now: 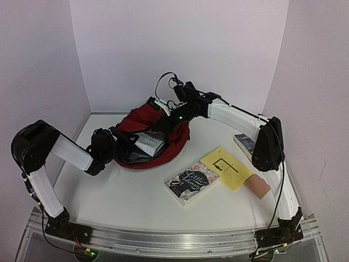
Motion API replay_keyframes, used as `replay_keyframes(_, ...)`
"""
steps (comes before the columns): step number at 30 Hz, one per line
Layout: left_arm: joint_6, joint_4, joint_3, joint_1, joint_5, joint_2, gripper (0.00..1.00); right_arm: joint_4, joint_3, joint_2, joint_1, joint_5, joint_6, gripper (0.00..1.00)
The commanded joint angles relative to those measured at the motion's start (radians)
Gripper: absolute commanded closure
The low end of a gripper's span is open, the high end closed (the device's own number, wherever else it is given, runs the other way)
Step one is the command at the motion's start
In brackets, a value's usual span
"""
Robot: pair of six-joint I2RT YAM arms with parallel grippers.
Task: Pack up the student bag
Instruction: Place the book in the student bag.
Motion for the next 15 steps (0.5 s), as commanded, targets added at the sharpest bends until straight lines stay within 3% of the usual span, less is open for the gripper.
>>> replay_keyframes(1, -0.031, 0.31, 0.061, -0.002, 0.063, 0.092, 0.93, 0.023, 0.06, -0.082, 0.003, -0.064, 0.006, 1.0)
replay_keyframes(5, -0.075, 0.407, 0.117, 0.004, 0.099, 0.177, 0.94, 0.016, 0.079, -0.086, 0.01, -0.112, 0.007, 1.0)
replay_keyframes(15, -0.101, 0.349, 0.23, 0.008, 0.164, 0.263, 0.92, -0.007, 0.079, -0.102, 0.019, -0.214, 0.04, 1.0)
